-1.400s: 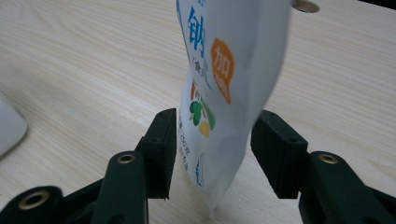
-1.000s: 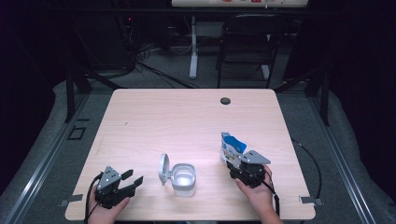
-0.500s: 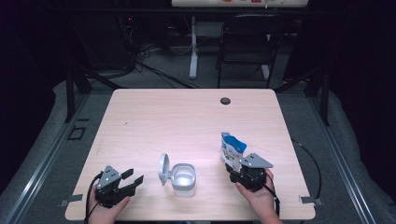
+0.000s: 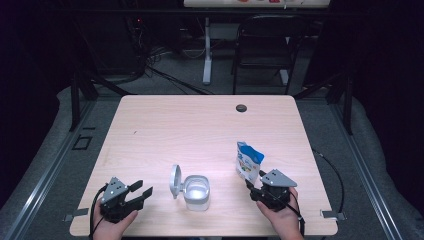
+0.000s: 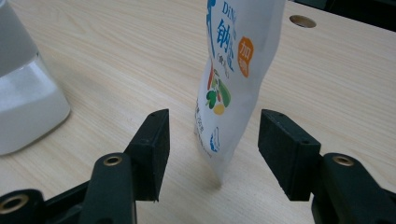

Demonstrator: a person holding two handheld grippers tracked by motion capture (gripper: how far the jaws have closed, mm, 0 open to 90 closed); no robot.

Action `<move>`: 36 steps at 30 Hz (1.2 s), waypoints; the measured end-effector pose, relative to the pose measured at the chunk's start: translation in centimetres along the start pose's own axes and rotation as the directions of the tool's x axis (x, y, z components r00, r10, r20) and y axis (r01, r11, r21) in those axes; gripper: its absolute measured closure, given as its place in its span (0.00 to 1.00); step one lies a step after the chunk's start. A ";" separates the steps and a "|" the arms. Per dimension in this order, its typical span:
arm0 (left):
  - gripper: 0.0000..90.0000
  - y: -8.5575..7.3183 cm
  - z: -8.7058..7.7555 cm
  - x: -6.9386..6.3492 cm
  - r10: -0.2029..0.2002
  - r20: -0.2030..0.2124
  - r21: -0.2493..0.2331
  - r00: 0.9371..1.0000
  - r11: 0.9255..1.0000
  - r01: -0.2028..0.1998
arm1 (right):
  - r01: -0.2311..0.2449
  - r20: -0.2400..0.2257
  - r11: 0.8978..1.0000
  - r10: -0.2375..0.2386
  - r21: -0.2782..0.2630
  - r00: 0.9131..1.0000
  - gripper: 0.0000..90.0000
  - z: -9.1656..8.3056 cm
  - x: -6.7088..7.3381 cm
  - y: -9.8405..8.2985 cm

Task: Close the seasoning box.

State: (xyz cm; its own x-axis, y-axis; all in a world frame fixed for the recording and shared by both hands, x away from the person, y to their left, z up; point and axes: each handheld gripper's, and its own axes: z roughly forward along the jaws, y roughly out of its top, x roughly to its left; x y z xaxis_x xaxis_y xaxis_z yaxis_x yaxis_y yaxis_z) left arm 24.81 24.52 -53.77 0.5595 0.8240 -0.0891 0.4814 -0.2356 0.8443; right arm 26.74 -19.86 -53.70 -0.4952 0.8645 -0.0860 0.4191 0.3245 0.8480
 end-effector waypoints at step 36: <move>0.67 2.6 -0.5 -2.2 0.038 0.043 -0.052 0.998 0.998 -0.035 | -0.006 0.028 0.999 0.007 -0.044 1.000 0.47 -1.2 -0.7 -1.1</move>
State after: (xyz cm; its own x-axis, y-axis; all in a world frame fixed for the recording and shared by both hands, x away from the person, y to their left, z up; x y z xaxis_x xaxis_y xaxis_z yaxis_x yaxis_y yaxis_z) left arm 24.52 22.31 -51.10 0.6061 0.7914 -0.0801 0.4256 -0.2375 0.8732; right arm 25.69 -21.24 -53.97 -0.4704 0.8774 -0.0947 0.3882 0.3021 0.8706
